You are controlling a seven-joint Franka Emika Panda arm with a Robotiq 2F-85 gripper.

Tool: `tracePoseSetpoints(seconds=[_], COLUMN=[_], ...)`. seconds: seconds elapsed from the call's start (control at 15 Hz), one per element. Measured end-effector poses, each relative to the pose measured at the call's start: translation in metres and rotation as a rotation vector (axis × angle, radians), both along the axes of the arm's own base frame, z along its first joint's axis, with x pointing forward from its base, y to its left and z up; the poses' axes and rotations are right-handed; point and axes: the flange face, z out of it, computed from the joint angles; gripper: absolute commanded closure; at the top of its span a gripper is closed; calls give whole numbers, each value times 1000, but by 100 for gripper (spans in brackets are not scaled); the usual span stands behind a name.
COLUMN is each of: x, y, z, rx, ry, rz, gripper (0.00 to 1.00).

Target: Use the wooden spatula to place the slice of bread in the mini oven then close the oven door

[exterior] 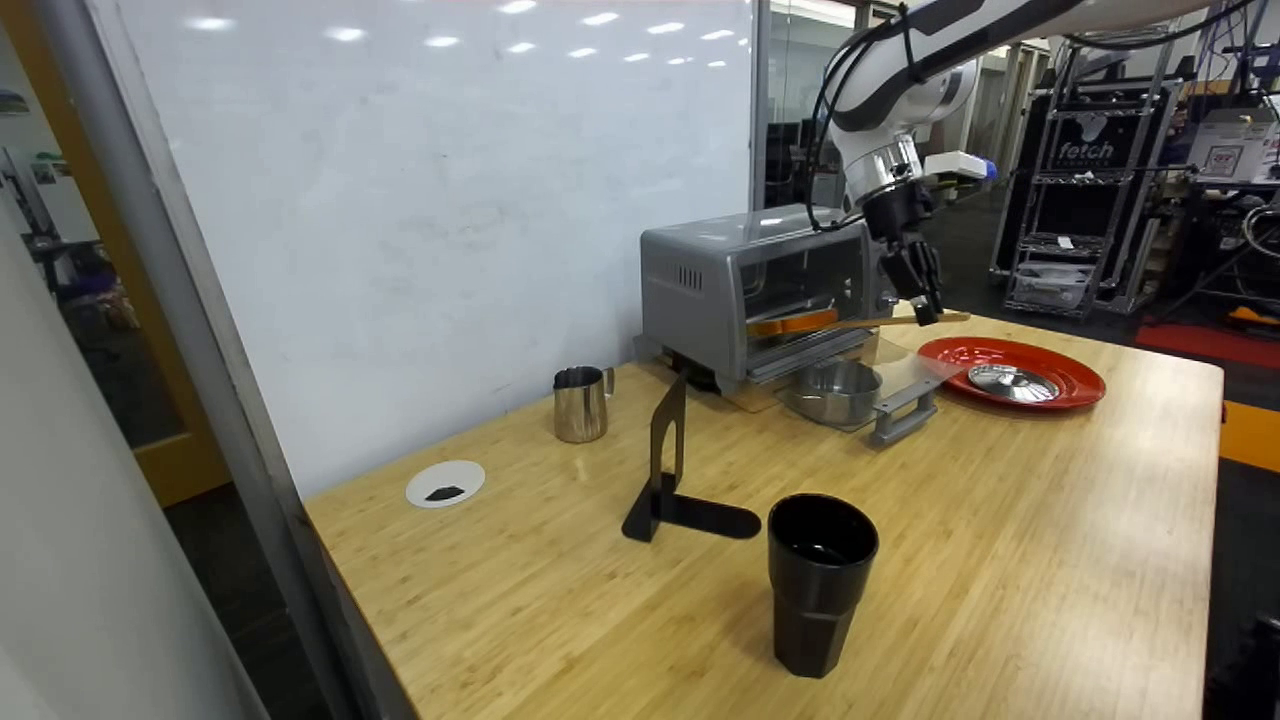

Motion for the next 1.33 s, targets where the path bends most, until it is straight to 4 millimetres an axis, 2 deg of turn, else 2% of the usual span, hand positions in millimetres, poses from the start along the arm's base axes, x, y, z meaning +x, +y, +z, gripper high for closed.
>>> tracePoseSetpoints(seconds=[0.53, 1.33], x=[7, 17], y=[-6, -14], z=[2, 18], rx=[-2, -46], ry=[8, -24], rz=[-5, 20], gripper=[93, 93])
